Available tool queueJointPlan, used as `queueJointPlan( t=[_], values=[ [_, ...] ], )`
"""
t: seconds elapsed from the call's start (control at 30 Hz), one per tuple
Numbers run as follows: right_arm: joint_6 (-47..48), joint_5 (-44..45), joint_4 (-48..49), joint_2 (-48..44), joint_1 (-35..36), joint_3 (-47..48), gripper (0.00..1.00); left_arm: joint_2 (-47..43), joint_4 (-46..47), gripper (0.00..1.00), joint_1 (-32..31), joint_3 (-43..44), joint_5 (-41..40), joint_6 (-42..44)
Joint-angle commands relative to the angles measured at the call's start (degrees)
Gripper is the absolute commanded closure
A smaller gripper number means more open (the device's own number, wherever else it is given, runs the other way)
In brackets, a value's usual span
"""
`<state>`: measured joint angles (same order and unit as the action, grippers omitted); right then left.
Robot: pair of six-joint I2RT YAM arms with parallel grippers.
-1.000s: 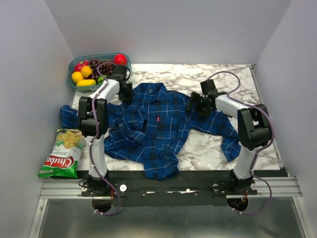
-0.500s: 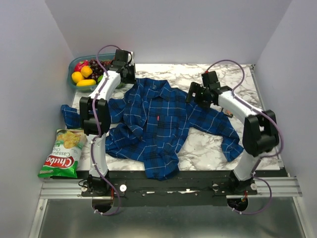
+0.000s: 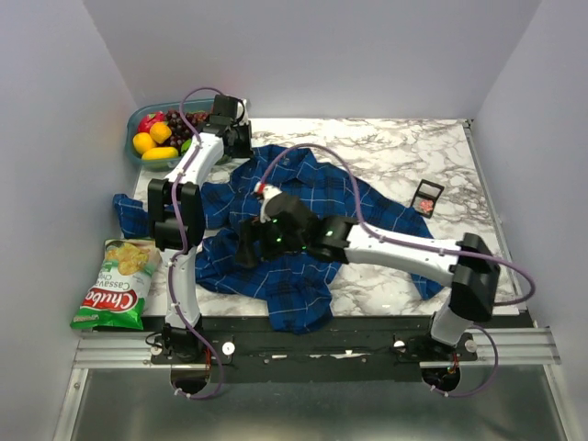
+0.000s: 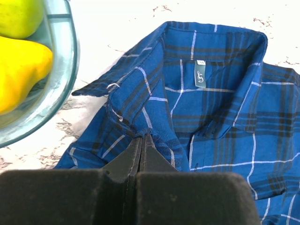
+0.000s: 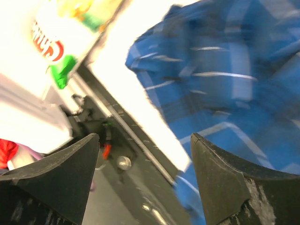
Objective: Pin the brooch onto the clothing
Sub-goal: Flatten out the crumpled clothing at the center of the board.
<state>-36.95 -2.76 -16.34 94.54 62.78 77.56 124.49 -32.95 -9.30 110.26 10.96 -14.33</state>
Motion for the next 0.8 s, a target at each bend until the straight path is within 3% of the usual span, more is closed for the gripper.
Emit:
queueJointPlan(
  t=[0.0, 0.23, 0.77],
  values=[
    [-0.8, 4.1, 4.0, 8.7, 4.6, 7.0, 0.16, -2.1, 1.0, 1.0, 0.9, -1.0, 3.3, 1.1],
    [4.2, 1.8, 7.9, 19.0, 5.0, 12.3, 0.3, -2.7, 0.8, 1.0, 1.9, -1.6, 4.8, 2.1],
    [9.9, 1.4, 5.3, 32.4, 5.5, 20.7, 0.4, -2.7, 0.9, 1.0, 2.7, -1.6, 5.7, 2.0]
  ],
)
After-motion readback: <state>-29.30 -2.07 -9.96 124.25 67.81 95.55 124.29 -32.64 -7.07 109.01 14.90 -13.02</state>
